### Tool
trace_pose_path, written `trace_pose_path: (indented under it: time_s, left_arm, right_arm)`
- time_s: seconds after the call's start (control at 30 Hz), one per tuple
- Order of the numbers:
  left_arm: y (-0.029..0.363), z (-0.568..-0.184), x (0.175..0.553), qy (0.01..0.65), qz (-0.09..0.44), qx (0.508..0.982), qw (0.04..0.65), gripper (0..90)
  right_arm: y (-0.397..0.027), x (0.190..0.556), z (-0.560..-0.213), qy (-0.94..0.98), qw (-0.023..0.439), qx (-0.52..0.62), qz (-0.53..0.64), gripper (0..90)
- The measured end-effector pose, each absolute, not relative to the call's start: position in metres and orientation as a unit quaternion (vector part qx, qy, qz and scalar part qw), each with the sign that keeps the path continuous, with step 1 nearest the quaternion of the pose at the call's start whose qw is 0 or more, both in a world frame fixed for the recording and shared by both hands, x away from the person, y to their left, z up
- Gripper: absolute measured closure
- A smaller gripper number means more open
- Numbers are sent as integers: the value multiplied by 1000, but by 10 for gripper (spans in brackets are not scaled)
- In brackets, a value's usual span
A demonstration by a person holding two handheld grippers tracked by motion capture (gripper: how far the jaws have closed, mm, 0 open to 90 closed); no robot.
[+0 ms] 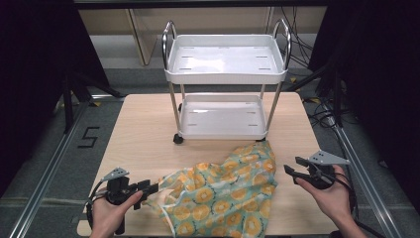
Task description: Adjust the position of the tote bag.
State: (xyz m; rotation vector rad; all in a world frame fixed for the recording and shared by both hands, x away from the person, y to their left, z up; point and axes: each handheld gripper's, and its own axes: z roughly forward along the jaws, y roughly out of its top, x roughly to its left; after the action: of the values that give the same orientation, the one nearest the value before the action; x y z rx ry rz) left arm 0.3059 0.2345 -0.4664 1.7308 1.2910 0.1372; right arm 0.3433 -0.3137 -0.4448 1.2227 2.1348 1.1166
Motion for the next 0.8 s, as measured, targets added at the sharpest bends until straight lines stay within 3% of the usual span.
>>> trace_pose_path:
  time_s: [0.23, 0.27, 0.4, 0.8]
  left_arm:
    - [236, -469, 311, 537, 69, 709, 452, 441]
    - [237, -470, 311, 539, 71, 708, 451, 425]
    - [239, -471, 312, 545, 75, 705, 449, 419]
    - [245, -472, 317, 559, 83, 711, 419, 383]
  right_arm:
    - [-318, 346, -446, 767, 235, 433, 410, 551]
    - [-315, 343, -447, 759, 222, 451, 415, 566]
    - [-316, 345, -448, 757, 237, 433, 429, 588]
    - [-309, 343, -446, 751, 228, 445, 431, 553]
